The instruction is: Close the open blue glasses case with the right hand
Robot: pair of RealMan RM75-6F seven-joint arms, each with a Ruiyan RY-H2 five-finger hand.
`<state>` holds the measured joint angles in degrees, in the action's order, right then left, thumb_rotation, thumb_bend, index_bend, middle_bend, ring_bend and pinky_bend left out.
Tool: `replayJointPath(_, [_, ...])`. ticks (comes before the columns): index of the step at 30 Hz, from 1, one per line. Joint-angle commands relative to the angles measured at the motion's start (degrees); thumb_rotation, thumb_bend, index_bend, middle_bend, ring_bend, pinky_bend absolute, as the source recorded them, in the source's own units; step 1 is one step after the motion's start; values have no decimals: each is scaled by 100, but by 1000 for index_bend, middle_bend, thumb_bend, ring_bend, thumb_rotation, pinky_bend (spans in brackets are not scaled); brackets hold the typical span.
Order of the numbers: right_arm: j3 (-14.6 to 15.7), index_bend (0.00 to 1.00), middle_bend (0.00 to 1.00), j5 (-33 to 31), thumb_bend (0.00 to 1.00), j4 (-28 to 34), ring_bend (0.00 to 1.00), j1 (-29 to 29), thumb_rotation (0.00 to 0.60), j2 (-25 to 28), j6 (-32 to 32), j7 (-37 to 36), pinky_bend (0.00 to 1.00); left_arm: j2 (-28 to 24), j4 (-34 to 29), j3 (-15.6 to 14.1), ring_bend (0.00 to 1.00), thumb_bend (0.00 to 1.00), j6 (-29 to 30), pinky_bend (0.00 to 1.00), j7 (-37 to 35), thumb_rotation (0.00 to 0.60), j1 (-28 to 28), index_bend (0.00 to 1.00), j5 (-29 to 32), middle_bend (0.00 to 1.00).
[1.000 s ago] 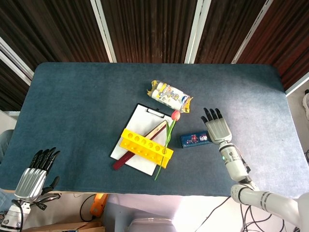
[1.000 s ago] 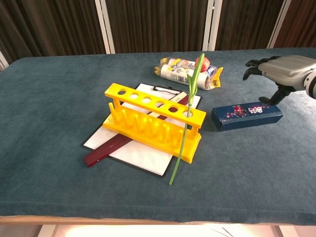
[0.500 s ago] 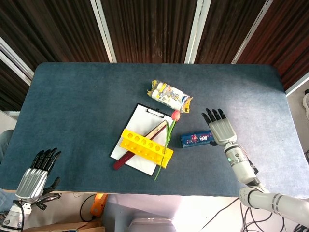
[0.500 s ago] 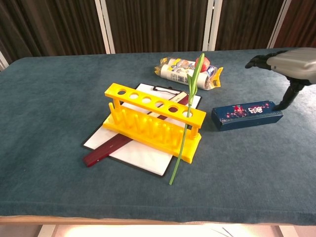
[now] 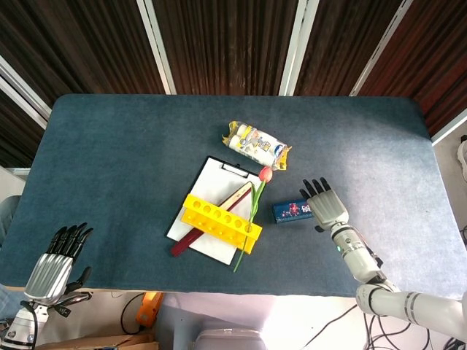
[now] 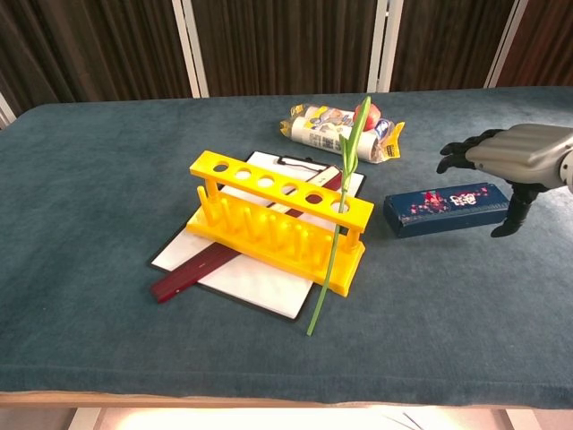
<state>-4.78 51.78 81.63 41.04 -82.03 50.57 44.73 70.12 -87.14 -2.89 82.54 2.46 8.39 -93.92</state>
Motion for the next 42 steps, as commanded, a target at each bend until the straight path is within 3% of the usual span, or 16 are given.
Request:
replayJointPath(1, [18, 299, 0, -140, 357, -99, 0, 95, 600, -120, -45, 99, 0, -2, -1, 2, 0, 361, 5, 16, -6, 600, 0, 0, 0, 0])
replayJointPath(4, [34, 358, 0, -229, 422, -166, 0, 152, 600, -209, -10, 162, 0, -3, 4, 9, 0, 382, 24, 17, -5, 600, -3, 0, -1, 0])
replayJointPath(9, [23, 569, 3, -269, 532, -253, 0, 177, 600, -340, 167, 154, 0, 0, 6, 11, 0, 406, 38, 17, 13, 600, -7, 0, -3, 0])
replayJointPath(11, [47, 605, 9, -255, 552, -268, 0, 176, 600, -359, 199, 142, 0, 1, 4, 9, 0, 406, 32, 17, 20, 600, -6, 0, -2, 0])
replayJointPath(13, [59, 576, 12, -236, 553, -246, 0, 172, 600, -348, 194, 86, 0, 3, 6, 9, 0, 406, 23, 17, 28, 600, -4, 0, 4, 0])
replayJointPath(16, [101, 314, 7, -222, 521, -168, 0, 174, 600, -260, 111, 1, 0, 7, 6, 8, 0, 406, 6, 17, 44, 600, 0, 0, 15, 0])
replayJointPath(18, [112, 91, 0, -221, 392, -91, 0, 175, 600, -195, 105, -39, 0, 8, -2, 3, 0, 407, 9, 17, 53, 600, -2, 0, 9, 0])
replayJointPath(20, [123, 13, 0, -180, 278, 5, 0, 158, 600, -129, 139, -105, 0, 6, -4, 0, 0, 406, 6, 17, 52, 600, 0, 0, 5, 0])
replayJointPath(23, [152, 0, 0, -39, 187, 243, 0, 83, 600, 27, 302, -204, 0, 5, -5, -2, 0, 406, 6, 17, 51, 600, 0, 0, 3, 0])
replayJointPath(28, [335, 0, 0, 564, 176, 889, 0, -318, 600, 459, 1012, -478, 0, -10, -7, 0, 0, 406, 38, 17, 22, 600, -12, 0, 1, 0])
replayJointPath(33, [969, 0, 0, 1736, 176, 1550, 0, -1565, 600, 988, 2916, -936, 0, -37, -18, 5, 0, 405, 104, 17, 3, 600, -44, 0, 0, 0])
replayJointPath(38, [1436, 0, 0, 2482, 176, 1151, 0, -2779, 600, 1054, 4362, -1792, 0, -75, -55, -5, 0, 405, 159, 17, -6, 600, -75, 0, -19, 0])
replayJointPath(42, [1444, 0, 0, 2751, 176, 763, 0, -3108, 600, 1012, 4589, -2296, 0, -107, -87, -9, 0, 405, 206, 17, -8, 600, -103, 0, -29, 0])
